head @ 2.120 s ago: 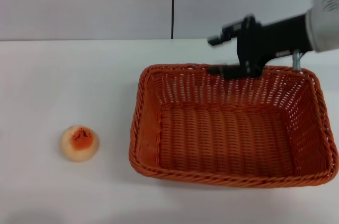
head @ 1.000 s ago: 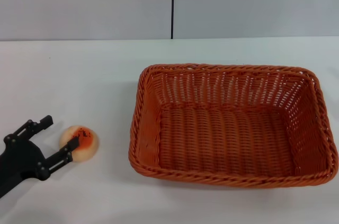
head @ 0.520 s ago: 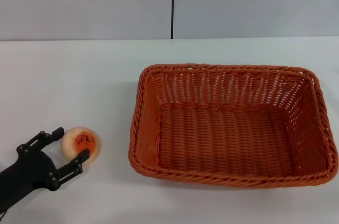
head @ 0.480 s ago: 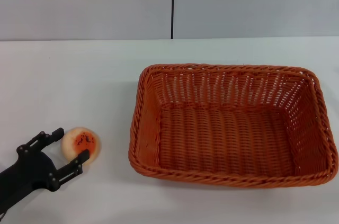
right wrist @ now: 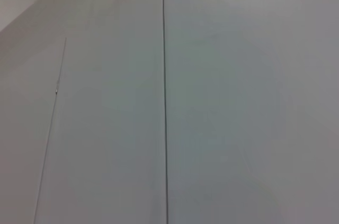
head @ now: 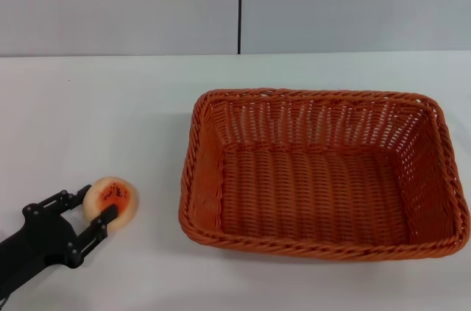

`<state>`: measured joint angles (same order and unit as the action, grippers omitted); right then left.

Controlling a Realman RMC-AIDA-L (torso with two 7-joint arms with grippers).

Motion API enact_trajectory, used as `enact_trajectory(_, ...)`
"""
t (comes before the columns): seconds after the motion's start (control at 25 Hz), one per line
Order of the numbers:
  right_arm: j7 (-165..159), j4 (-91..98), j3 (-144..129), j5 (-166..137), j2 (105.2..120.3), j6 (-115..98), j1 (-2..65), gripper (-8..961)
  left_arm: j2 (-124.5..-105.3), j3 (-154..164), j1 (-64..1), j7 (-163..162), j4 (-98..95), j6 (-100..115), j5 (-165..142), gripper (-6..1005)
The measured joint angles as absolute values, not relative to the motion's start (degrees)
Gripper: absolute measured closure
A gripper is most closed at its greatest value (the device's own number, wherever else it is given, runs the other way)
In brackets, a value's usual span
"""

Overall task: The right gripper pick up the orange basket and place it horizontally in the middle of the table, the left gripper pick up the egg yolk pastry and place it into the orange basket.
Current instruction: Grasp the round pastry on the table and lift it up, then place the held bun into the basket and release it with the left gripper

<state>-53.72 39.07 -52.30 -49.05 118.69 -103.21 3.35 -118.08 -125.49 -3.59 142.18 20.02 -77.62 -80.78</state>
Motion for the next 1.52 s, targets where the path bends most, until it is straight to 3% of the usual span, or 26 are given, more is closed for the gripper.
enact_trajectory(0.12,-53.72,39.04,-52.29,-49.05,118.70,-103.23,3.30,374,-118.11,-125.48,-3.59,142.40,20.04,-77.61,-80.80,386)
enact_trajectory(0.4,-53.59,39.02,-52.28,-49.04,118.74,-103.27,3.38,374,-118.11,-125.94,-3.57,142.54,20.04,-78.96,-80.79,587)
enact_trajectory(0.48,-53.58,39.02,-52.25,-49.03,118.74,-103.27,3.41,373,-118.07,-128.15,-3.44,142.38,20.04,-81.12,-80.50,688)
enact_trajectory(0.8,-53.40,39.00,-52.18,-48.73,118.81,-103.37,3.43,372,-117.99,-135.99,-4.24,142.00,20.20,-89.69,-80.38,752)
enact_trajectory(1.24,-53.29,29.50,-40.97,-48.41,118.91,-106.65,4.59,374,-118.36,-130.40,-15.25,136.52,20.46,-100.52,-81.01,854)
enact_trajectory(1.52,-53.27,23.07,-33.60,-48.41,118.89,-106.65,4.70,373,-118.81,-120.22,-20.36,135.19,19.50,-99.99,-80.54,796)
